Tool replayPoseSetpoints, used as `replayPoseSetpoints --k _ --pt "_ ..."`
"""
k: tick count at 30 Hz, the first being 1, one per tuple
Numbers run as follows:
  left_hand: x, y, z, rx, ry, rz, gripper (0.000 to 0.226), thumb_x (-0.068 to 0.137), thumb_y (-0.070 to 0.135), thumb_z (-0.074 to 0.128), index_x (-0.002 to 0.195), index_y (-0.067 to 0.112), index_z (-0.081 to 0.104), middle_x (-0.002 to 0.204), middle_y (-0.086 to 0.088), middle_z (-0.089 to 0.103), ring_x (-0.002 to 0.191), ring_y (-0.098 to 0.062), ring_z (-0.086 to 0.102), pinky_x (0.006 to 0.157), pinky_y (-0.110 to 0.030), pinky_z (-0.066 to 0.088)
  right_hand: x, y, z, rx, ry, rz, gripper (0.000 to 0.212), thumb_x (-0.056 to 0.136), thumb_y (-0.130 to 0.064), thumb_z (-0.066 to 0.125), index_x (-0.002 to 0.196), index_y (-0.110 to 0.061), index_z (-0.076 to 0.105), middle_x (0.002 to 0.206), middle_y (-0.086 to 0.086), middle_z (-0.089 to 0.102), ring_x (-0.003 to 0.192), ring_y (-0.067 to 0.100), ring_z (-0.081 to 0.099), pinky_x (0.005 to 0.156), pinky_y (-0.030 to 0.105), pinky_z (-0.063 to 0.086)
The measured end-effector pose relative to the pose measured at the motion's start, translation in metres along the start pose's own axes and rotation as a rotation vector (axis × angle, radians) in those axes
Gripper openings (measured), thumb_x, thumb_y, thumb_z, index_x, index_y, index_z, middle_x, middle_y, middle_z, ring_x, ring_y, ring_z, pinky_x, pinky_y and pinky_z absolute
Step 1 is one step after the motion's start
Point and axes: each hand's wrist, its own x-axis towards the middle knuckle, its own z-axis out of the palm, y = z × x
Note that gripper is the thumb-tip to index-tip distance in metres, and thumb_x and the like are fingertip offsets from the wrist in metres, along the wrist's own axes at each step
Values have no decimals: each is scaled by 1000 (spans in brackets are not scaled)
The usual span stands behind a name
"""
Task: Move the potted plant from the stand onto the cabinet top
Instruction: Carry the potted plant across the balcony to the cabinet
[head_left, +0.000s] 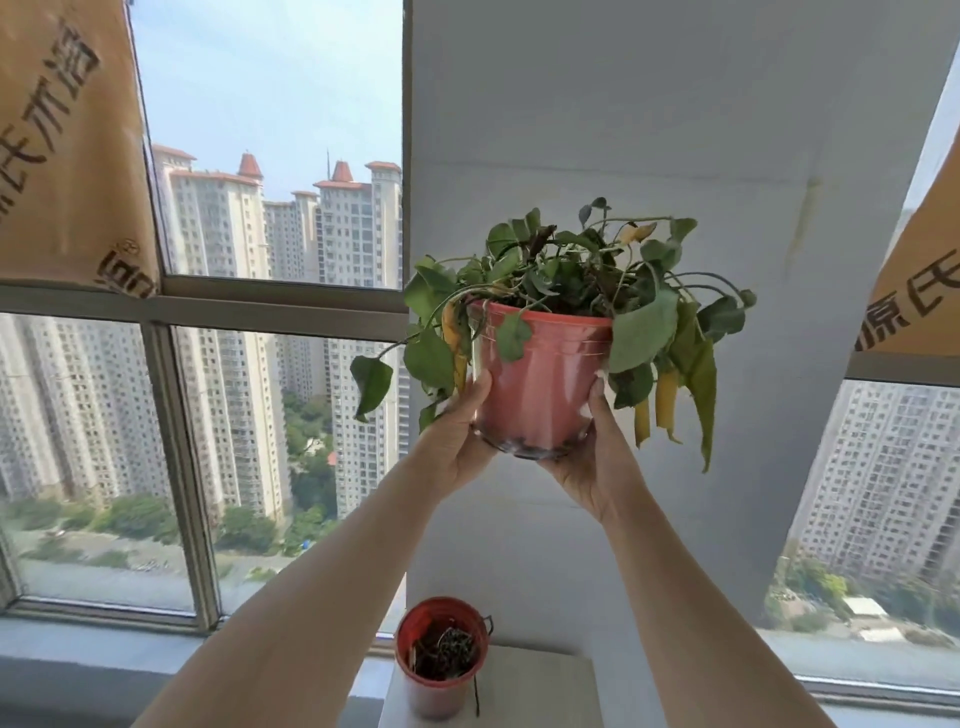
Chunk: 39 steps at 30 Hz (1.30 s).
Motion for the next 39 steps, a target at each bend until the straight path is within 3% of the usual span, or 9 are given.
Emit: replayPoseSetpoints --k 6,9,12,16,20,23,26,29,39 --pt "-13 22 -31 -40 132 101 73 39 30 87 105 8 64 93 -7 77 87 -18 73 65 -32 59 35 36 12 -70 -108 49 74 68 -49 60 127 -5 46 133 18 50 119 37 53 74 52 57" --pt "-28 37 -51 6 257 127 54 70 29 68 117 6 55 99 -7 74 93 -20 69 67 -35 61 47 61 20 -53 -116 78 54 69 -45 61 107 -7 58 121 14 59 106 30 63 67 48 59" --pt "-45 57 -74 29 344 160 37 93 24 42 123 7 52 116 -10 60 111 -24 55 75 -33 60 60 92 31 -67 -92 112 55 65 -46 65 103 -7 60 123 15 58 111 29 60 82 48 56" --pt "-77 96 -105 88 444 218 29 85 25 50 106 9 59 109 -9 61 103 -22 57 76 -31 57 82 141 62 -54 -132 195 54 61 -47 69 100 -10 60 116 13 58 105 25 63 94 49 49" --pt "-120 143 -149 115 499 244 25 92 23 44 101 7 62 92 -8 75 86 -19 71 65 -31 61 99 201 102 -35 -170 297 52 60 -43 71 98 -9 63 109 13 61 91 23 69 72 40 59" --pt "-157 179 -182 186 509 261 34 79 29 54 105 8 62 93 -8 76 81 -17 73 64 -30 60 107 249 133 -29 -262 333 44 64 -40 70 95 -9 65 104 13 66 86 21 71 66 35 58" --pt "-194 220 -217 236 541 319 64 60 31 73 116 3 58 105 -12 71 83 -20 73 65 -32 61 116 300 172 -45 -345 350 47 68 -39 66 102 -7 61 91 8 76 89 22 71 67 34 58" --pt "-231 261 -247 258 521 366 80 36 34 89 106 6 64 94 -11 76 85 -21 73 64 -34 60 122 348 217 -64 -409 367 44 69 -40 63 101 -10 61 90 4 77 90 21 71 67 32 58" --pt "-379 405 -364 302 696 472 80 34 42 89 103 11 66 97 -6 76 97 -20 67 75 -33 60 134 536 375 -106 -455 519 48 71 -40 59 104 -5 60 97 10 72 94 25 68 73 36 59"
